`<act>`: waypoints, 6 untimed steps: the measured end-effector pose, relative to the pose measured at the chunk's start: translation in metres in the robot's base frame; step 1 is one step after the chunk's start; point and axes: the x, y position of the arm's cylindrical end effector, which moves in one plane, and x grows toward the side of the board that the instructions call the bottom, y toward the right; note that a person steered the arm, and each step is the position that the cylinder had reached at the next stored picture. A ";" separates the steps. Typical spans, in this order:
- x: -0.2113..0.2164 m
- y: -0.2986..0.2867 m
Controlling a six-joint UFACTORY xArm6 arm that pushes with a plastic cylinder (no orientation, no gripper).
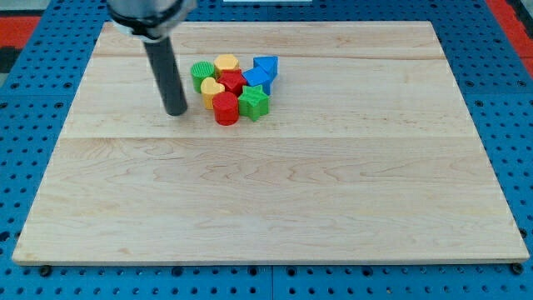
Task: Slightly touch the red circle
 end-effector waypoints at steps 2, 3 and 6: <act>0.023 0.050; 0.023 0.058; 0.020 0.133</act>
